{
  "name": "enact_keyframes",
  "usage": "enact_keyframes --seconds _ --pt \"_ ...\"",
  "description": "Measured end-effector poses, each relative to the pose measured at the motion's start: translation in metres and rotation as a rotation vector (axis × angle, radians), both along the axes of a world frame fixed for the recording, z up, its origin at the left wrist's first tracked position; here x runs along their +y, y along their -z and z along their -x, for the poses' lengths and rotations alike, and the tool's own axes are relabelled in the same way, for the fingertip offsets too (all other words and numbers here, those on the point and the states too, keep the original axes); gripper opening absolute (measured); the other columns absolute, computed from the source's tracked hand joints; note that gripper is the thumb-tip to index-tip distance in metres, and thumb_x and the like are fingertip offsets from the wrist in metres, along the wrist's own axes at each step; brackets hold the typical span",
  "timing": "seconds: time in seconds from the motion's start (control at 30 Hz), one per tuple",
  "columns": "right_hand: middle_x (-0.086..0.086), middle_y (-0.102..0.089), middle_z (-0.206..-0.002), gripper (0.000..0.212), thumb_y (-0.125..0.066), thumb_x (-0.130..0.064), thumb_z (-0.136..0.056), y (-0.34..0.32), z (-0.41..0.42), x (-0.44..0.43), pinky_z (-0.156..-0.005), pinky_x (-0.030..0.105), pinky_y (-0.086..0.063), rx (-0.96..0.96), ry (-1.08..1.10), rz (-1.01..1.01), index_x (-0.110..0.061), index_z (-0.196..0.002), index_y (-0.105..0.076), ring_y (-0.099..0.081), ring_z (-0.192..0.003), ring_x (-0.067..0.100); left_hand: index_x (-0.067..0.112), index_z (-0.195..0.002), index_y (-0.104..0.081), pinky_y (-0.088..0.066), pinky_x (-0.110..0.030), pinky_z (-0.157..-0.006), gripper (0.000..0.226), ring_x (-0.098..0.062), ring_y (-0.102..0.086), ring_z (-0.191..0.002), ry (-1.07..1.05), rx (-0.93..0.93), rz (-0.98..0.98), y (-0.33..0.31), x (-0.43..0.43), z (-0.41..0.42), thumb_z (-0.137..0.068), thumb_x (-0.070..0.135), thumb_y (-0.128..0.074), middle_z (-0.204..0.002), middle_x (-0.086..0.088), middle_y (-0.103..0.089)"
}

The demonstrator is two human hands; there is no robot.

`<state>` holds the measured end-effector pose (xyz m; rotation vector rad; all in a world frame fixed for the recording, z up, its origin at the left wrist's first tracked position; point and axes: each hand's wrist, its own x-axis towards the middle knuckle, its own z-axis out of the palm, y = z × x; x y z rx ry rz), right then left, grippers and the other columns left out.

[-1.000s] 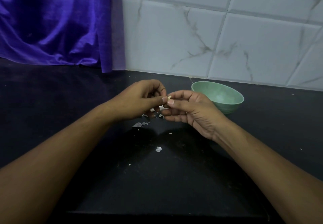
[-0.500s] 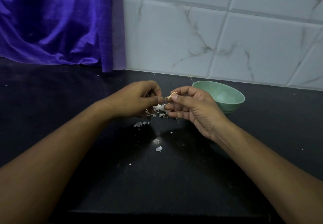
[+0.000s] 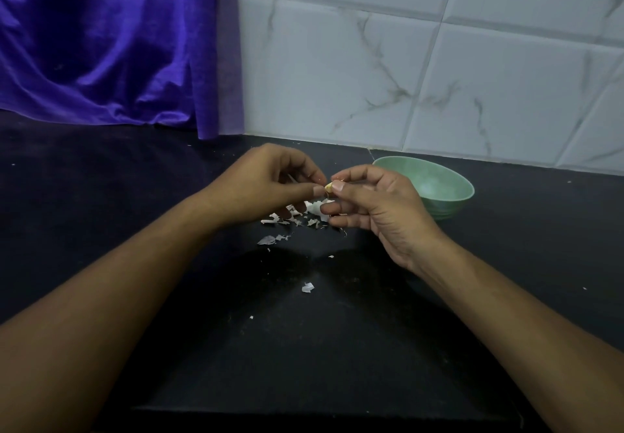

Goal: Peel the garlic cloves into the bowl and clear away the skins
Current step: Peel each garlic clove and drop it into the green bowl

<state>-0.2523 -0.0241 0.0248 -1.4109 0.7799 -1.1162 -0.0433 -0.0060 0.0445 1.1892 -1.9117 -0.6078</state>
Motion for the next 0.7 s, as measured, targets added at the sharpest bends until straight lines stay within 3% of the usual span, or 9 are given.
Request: enact_keyframes --seconds 0.13,0.43,0.53,0.6,0.7 --pt "0.015 -0.079 -0.097 0.008 -0.072 -0.005 -0.092 0.0006 -0.0008 0.0004 -0.069 0.033 -0.064 0.02 -0.007 0.015 -0.004 -0.1 -0.069 -0.074 -0.075 0.022 0.015 -0.095 -0.078 -0.061 -0.034 -0.064 0.011 -0.011 -0.072 -0.066 -0.031 0.002 0.065 0.0008 0.0006 0.0026 -0.089 0.024 -0.082 -0.076 -0.002 -0.076" --pt "0.018 -0.077 -0.091 0.015 -0.075 -0.002 -0.089 0.0006 -0.0021 0.0009 -0.065 0.033 -0.065 0.009 0.024 -0.028 0.001 -0.102 -0.068 -0.077 -0.077 0.027 0.019 -0.097 -0.079 -0.062 -0.039 -0.066 0.012 -0.023 -0.075 -0.074 -0.064 -0.006 0.064 -0.0009 -0.0002 0.0014 -0.094 0.009 -0.072 -0.081 -0.006 -0.077" --pt "0.018 -0.077 -0.094 0.014 -0.074 -0.002 -0.09 0.0001 -0.0015 0.0009 -0.065 0.033 -0.064 0.003 0.026 -0.025 0.001 -0.102 -0.068 -0.077 -0.077 0.027 0.019 -0.094 -0.079 -0.062 -0.036 -0.064 0.003 -0.017 -0.074 -0.069 -0.066 -0.012 0.071 -0.0006 0.0008 0.0022 -0.093 0.019 -0.076 -0.077 -0.001 -0.077" --pt "0.018 -0.078 -0.097 0.013 -0.072 -0.001 -0.091 -0.0004 -0.0013 0.0019 -0.066 0.033 -0.065 0.011 0.013 -0.02 0.0 -0.103 -0.067 -0.077 -0.078 0.027 0.021 -0.092 -0.078 -0.061 -0.036 -0.063 0.011 -0.02 -0.074 -0.068 -0.061 -0.03 0.093 0.0009 0.0016 0.0035 -0.089 0.03 -0.082 -0.076 0.002 -0.076" --pt "0.019 -0.078 -0.097 0.011 -0.071 0.0 -0.092 -0.0006 -0.002 0.0036 -0.066 0.032 -0.065 0.018 0.001 -0.021 -0.001 -0.102 -0.066 -0.077 -0.077 0.026 0.02 -0.089 -0.075 -0.06 -0.04 -0.063 0.016 -0.023 -0.072 -0.066 -0.065 -0.035 0.112 0.0035 -0.0003 0.0037 -0.084 0.031 -0.086 -0.074 0.0 -0.074"
